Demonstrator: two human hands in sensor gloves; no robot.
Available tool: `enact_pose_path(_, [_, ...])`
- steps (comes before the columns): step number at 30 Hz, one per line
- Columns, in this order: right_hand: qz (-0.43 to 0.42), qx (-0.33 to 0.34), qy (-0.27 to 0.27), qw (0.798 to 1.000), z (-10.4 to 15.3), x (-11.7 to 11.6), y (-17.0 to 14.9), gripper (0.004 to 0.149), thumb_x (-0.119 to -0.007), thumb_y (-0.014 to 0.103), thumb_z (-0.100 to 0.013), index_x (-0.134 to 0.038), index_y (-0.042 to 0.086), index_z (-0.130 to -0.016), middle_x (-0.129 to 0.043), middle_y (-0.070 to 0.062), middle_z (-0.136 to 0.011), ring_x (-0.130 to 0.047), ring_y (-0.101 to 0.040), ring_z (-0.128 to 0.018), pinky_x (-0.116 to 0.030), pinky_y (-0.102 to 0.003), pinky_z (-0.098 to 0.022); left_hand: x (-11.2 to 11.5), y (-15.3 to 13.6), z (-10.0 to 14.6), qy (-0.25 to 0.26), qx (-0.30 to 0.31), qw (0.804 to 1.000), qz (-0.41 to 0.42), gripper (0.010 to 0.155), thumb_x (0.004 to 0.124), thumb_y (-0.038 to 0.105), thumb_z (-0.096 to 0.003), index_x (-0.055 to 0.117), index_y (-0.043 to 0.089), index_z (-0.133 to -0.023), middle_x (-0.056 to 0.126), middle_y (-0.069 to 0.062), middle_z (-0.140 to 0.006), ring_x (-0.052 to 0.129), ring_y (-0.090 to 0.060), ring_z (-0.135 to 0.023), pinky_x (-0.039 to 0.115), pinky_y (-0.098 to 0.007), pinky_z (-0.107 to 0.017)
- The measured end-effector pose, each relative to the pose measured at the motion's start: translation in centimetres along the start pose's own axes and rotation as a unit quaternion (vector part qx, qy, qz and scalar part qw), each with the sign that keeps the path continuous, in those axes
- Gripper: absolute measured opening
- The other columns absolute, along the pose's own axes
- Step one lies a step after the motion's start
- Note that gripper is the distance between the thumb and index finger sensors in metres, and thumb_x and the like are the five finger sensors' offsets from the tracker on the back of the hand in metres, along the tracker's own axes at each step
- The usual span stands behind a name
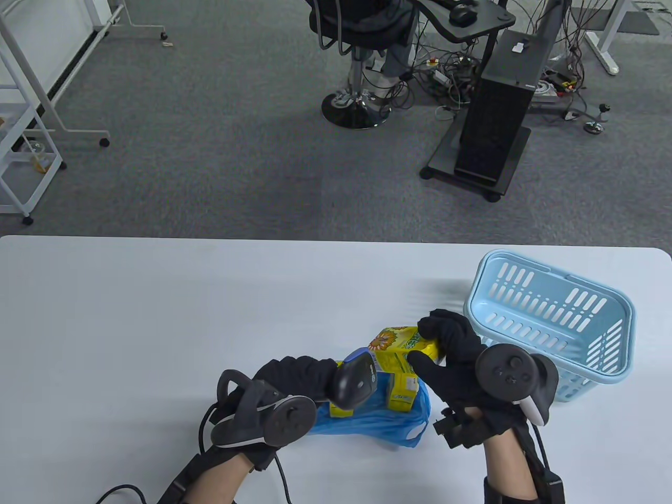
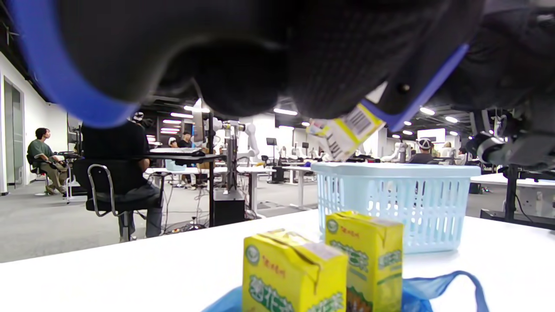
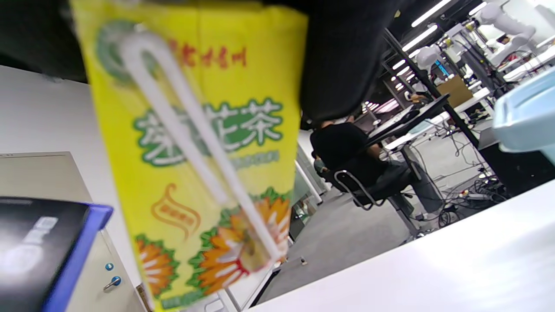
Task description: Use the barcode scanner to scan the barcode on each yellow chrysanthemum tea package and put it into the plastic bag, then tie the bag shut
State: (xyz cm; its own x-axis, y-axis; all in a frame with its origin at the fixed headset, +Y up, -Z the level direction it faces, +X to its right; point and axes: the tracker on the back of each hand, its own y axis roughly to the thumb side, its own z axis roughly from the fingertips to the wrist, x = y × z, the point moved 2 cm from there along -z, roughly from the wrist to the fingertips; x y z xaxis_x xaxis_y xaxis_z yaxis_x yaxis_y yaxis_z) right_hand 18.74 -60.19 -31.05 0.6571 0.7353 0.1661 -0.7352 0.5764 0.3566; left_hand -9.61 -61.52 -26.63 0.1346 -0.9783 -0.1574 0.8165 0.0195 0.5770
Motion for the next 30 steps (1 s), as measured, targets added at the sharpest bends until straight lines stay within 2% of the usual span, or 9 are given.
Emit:
enact_pose_path(6, [0.042, 0.008, -0.004, 0.999, 0.1, -0.1, 0.5, 0.076, -0.083, 0.060, -0.030, -0.069, 0.022, -0.094, -0.065, -0.016, -0.098, -0.081, -0.034, -0.080, -0.083, -0.040, -0.058, -0.9, -1.8, 0.5, 0.003, -0.028, 0.999, 0.042, 0.060, 0.092, 0.041, -0.0455, 0.069, 0.029, -0.099, 0.091, 0.001, -0.085, 0.104, -0.018, -0.063, 0.087, -0.042, -0.050])
enact_pose_path(11, [0.035, 0.027, 0.017, 0.999, -0.1, -1.4, 1.5, 0.089, -0.089, 0.055, -0.027, -0.062, 0.014, -0.101, -0.065, -0.018, -0.099, -0.080, -0.035, -0.082, -0.081, -0.046, -0.059, -1.6, -3.3, 1.0, 0.011, -0.048, 0.998, 0.050, 0.060, 0.092, 0.048, -0.0447, 0.073, 0.030, -0.099, 0.093, 0.000, -0.084, 0.104, -0.019, -0.063, 0.087, -0.042, -0.050])
enact_pose_path(16, [0.106, 0.050, 0.083, 0.990, -0.9, -4.4, 2.4, 0.098, -0.092, 0.049, -0.027, -0.052, 0.010, -0.107, -0.065, -0.017, -0.101, -0.078, -0.036, -0.086, -0.077, -0.047, -0.064, -2.1, -4.6, 1.5, 0.014, -0.067, 0.996, 0.058, 0.061, 0.092, 0.052, -0.0436, 0.075, 0.032, -0.098, 0.094, 0.000, -0.084, 0.105, -0.019, -0.064, 0.087, -0.043, -0.050])
enact_pose_path(20, [0.150, 0.064, 0.115, 0.980, -1.8, -6.2, 2.9, 0.098, -0.093, 0.047, -0.026, -0.051, 0.010, -0.107, -0.064, -0.016, -0.102, -0.077, -0.037, -0.088, -0.074, -0.049, -0.065, -2.2, -5.4, 1.7, 0.013, -0.081, 0.995, 0.065, 0.061, 0.091, 0.053, -0.0436, 0.075, 0.031, -0.098, 0.094, 0.000, -0.084, 0.105, -0.020, -0.064, 0.087, -0.043, -0.050])
enact_pose_path(24, [0.202, 0.081, 0.184, 0.959, -2.5, -9.1, 3.2, 0.099, -0.094, 0.046, -0.025, -0.050, 0.010, -0.107, -0.066, -0.015, -0.102, -0.078, -0.036, -0.088, -0.073, -0.051, -0.065, -1.9, -5.9, 1.6, 0.000, -0.089, 0.994, 0.067, 0.062, 0.091, 0.053, -0.0437, 0.075, 0.030, -0.099, 0.094, -0.001, -0.085, 0.104, -0.020, -0.064, 0.086, -0.043, -0.050])
enact_pose_path(27, [0.237, 0.087, 0.210, 0.945, -2.6, -10.8, 3.0, 0.100, -0.094, 0.046, -0.024, -0.051, 0.010, -0.106, -0.067, -0.014, -0.102, -0.079, -0.035, -0.089, -0.071, -0.053, -0.066, -1.5, -6.0, 1.4, -0.008, -0.089, 0.994, 0.069, 0.062, 0.091, 0.053, -0.0440, 0.075, 0.030, -0.099, 0.094, -0.001, -0.085, 0.104, -0.020, -0.064, 0.086, -0.043, -0.050])
enact_pose_path(30, [0.261, 0.087, 0.230, 0.933, -2.4, -12.2, 2.6, 0.100, -0.094, 0.047, -0.024, -0.051, 0.010, -0.106, -0.068, -0.013, -0.101, -0.081, -0.035, -0.087, -0.062, -0.058, -0.069, -1.2, -6.1, 1.4, -0.020, -0.091, 0.993, 0.066, 0.062, 0.091, 0.053, -0.0439, 0.075, 0.030, -0.099, 0.094, -0.001, -0.085, 0.104, -0.020, -0.064, 0.086, -0.043, -0.050])
